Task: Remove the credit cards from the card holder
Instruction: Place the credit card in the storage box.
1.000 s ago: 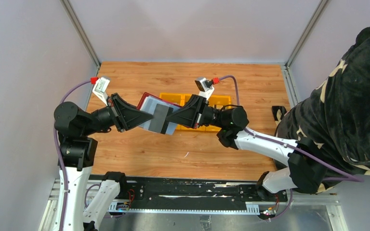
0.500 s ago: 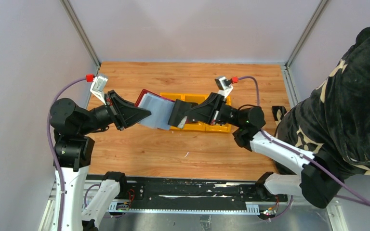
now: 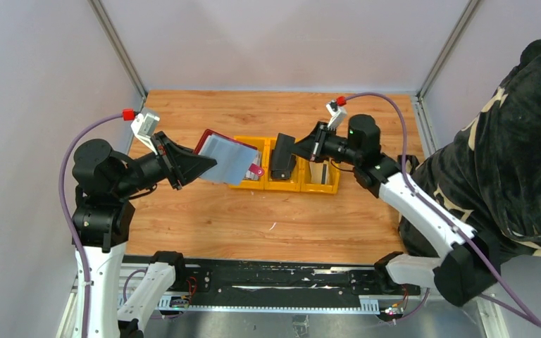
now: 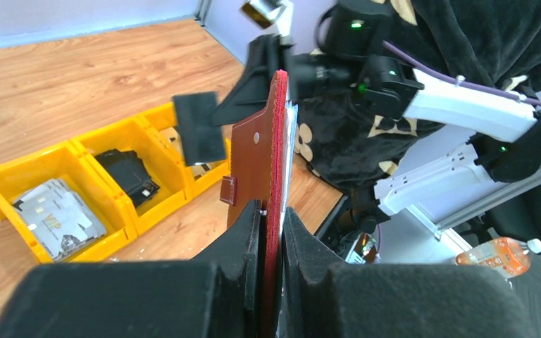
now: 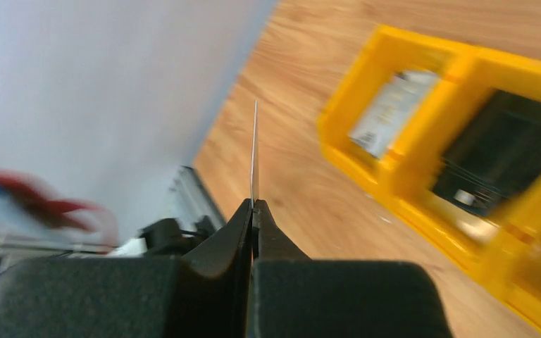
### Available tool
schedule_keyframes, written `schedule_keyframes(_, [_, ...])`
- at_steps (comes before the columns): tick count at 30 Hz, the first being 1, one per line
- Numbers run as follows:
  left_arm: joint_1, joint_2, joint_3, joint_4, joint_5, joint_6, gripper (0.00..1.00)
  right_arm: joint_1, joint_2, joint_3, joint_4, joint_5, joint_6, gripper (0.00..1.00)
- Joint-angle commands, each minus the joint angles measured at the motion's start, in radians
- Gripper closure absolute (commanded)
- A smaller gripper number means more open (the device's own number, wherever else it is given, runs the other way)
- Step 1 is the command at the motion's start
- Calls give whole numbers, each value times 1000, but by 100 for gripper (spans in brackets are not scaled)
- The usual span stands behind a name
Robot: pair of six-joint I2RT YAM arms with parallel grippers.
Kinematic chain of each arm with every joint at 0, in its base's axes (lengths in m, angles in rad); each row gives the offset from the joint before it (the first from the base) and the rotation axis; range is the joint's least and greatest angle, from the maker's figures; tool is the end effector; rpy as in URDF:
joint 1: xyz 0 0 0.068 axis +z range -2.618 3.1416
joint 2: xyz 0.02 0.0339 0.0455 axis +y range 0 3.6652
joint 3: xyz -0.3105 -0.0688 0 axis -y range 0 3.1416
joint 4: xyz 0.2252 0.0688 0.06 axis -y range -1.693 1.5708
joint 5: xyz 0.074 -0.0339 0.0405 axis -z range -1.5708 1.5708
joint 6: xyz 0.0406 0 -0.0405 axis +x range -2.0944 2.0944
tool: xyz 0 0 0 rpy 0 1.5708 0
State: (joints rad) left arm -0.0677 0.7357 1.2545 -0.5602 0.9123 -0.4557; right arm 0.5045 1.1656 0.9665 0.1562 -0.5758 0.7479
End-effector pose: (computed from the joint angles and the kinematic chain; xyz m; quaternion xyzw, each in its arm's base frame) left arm 0.0521 -0.0357 0.4816 0.1744 0.6945 -0.4678 0.5181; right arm 0.1978 0.1345 0.4085 -0.1109 0.7111 0.5549 0.4173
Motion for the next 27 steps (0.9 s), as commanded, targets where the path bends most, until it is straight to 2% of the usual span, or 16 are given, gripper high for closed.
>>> schedule_keyframes(1, [3,-14,12,38,9,-5,95,-15,153,67,-288,169,-191,100])
schedule_keyframes(19, [3,-45,-2,110,36,-82,96,34,724,449,-370,319,-250,100])
schedule_keyframes(25, [2,-49,-4,118,40,-91,97,41,799,510,-386,366,-264,100])
schedule_keyframes(27, [3,-47,-6,119,41,-96,97,45,791,522,-409,407,-279,92])
